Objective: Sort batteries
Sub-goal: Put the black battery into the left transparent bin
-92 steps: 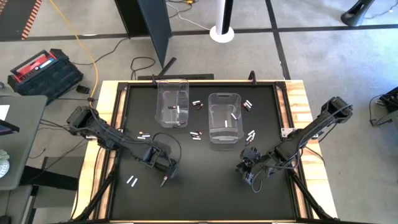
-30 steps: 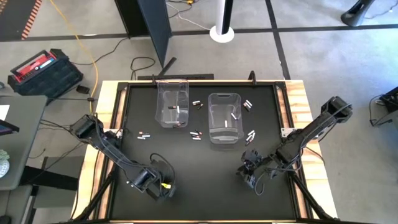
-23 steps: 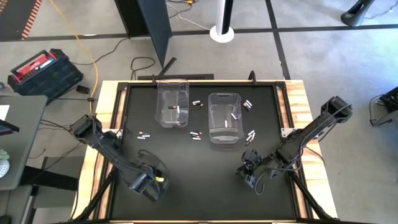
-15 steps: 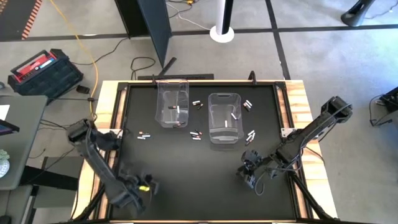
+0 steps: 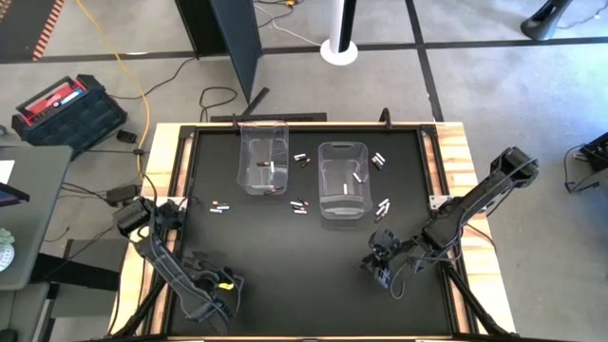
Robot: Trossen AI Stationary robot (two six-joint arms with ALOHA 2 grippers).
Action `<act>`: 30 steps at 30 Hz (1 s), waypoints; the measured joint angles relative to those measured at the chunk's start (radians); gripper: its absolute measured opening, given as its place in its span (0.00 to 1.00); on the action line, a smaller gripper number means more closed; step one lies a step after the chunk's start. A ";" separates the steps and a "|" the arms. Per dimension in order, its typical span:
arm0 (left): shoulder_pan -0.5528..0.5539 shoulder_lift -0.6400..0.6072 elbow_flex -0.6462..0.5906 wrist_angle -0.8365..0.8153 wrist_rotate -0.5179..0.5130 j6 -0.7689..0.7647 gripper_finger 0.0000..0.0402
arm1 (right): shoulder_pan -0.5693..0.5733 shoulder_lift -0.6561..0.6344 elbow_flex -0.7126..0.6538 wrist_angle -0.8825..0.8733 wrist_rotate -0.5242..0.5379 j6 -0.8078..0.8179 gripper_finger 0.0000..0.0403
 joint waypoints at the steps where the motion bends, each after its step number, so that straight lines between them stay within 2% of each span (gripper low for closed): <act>1: 0.005 -0.004 -0.001 -0.019 0.006 -0.004 0.36 | -0.001 0.000 0.000 0.000 0.000 0.000 0.31; 4: 0.013 -0.008 -0.023 -0.019 0.035 -0.020 0.36 | -0.006 0.000 0.000 0.000 0.000 0.000 0.31; 8: 0.018 -0.008 -0.081 0.085 0.135 -0.053 0.36 | -0.013 0.000 0.000 0.000 0.000 0.000 0.31; 11: 0.018 -0.016 -0.108 0.167 0.136 -0.054 0.36 | -0.013 0.000 0.000 0.001 0.000 0.000 0.31; 30: 0.034 -0.014 -0.134 0.227 0.109 -0.042 0.36 | -0.035 0.000 0.000 0.007 -0.026 0.000 0.31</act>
